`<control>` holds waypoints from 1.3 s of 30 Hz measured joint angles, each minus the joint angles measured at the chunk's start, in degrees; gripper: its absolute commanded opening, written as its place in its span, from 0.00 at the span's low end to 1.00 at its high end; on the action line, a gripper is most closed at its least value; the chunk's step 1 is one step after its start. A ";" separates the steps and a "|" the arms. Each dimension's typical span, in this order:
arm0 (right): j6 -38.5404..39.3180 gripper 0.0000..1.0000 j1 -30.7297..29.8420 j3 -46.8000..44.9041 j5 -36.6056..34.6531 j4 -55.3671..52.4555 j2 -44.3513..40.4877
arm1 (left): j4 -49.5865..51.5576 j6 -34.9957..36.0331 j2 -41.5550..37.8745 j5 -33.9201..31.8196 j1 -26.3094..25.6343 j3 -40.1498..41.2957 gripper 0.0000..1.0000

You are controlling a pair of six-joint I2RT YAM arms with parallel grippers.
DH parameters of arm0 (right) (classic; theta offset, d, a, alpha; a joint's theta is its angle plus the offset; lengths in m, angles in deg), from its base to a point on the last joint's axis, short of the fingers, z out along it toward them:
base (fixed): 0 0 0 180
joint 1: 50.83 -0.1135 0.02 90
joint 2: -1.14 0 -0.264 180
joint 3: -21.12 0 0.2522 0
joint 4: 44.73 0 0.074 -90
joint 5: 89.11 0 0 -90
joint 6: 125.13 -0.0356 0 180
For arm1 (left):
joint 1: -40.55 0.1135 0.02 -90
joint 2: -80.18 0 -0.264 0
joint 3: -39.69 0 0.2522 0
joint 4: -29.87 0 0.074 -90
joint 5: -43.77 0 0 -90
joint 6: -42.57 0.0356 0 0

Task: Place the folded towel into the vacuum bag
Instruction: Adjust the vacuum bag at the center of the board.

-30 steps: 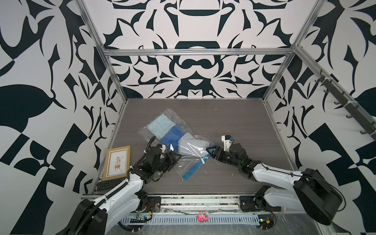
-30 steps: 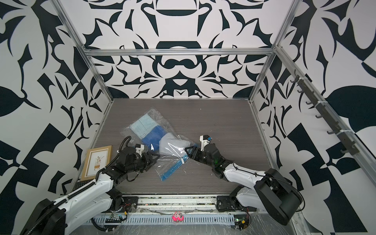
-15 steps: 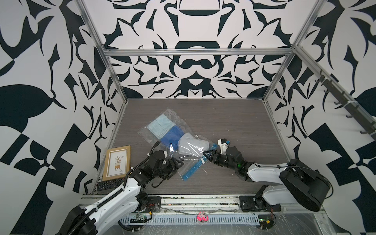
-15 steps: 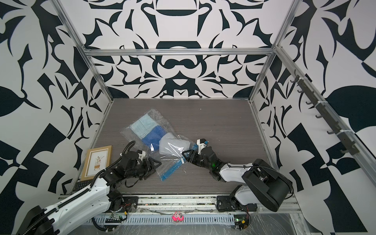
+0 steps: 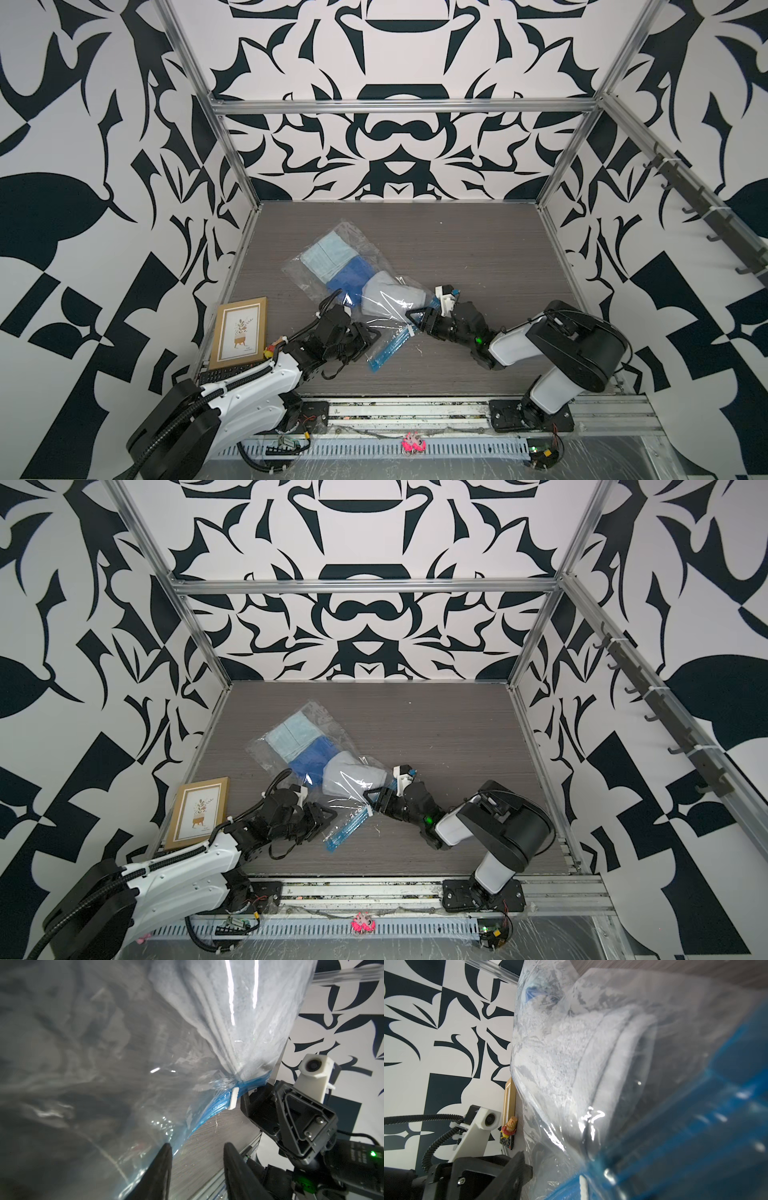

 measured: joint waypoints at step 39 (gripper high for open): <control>-2.14 0.54 -14.08 6.45 -13.29 1.64 2.75 | 17.16 -16.37 -11.54 -20.94 -19.02 -2.95 0.84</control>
